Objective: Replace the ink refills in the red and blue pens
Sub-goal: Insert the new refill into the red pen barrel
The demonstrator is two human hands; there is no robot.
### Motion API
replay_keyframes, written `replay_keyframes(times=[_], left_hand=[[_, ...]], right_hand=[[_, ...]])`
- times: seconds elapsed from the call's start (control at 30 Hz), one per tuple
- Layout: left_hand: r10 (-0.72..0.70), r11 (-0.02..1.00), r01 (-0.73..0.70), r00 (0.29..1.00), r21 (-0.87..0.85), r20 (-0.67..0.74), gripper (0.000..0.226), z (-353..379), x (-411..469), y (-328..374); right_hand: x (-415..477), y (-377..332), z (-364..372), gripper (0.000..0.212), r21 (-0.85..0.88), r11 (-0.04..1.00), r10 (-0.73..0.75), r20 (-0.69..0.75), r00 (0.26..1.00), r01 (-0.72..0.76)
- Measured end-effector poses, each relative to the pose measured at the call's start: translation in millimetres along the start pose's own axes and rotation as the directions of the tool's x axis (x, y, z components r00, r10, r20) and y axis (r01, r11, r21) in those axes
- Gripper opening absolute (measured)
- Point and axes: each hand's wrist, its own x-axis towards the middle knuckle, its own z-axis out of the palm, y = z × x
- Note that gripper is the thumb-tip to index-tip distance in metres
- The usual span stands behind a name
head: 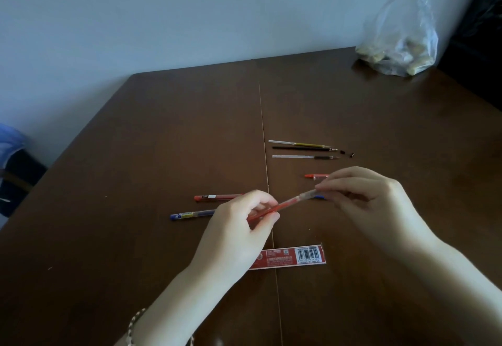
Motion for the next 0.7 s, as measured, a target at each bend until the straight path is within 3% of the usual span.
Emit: replay_keyframes(times=[0.13, 0.3, 0.47, 0.53, 0.6, 0.7], left_hand=[[0.065, 0.998, -0.065, 0.998, 0.011, -0.007, 0.013, 3.3, -0.9, 3.5], [0.052, 0.998, -0.052, 0.998, -0.036, -0.02, 0.012, 1.6, -0.3, 4.2], [-0.024, 0.985, 0.057, 0.98, -0.163, 0.196, 0.014, -7.0, 5.4, 5.3], [0.051, 0.998, -0.044, 0.981, -0.045, 0.185, 0.011, -10.5, 15.5, 0.4], [0.107, 0.983, -0.118, 0.991, 0.142, 0.086, 0.01, -13.9, 33.6, -11.0], [0.037, 0.946, -0.025, 0.999, 0.324, -0.032, 0.01, -17.7, 62.6, -37.4]], right_hand=[[-5.6, -7.2, 7.6, 0.025, -0.011, 0.997, -0.08, 0.071, 0.994, 0.081], [-13.6, -9.2, 11.2, 0.025, 0.005, 0.988, -0.154, 0.016, 0.988, 0.154], [-22.5, -5.3, 10.5, 0.036, -0.044, 0.972, -0.23, 0.001, 0.973, 0.229], [-24.0, -2.4, 15.2, 0.042, -0.065, 0.97, -0.23, 0.04, 0.972, 0.232], [-23.7, 3.2, 19.0, 0.058, -0.026, 0.991, -0.131, 0.033, 0.991, 0.132], [-22.4, 15.7, 14.6, 0.052, -0.002, 1.0, 0.02, -0.038, 0.999, -0.02]])
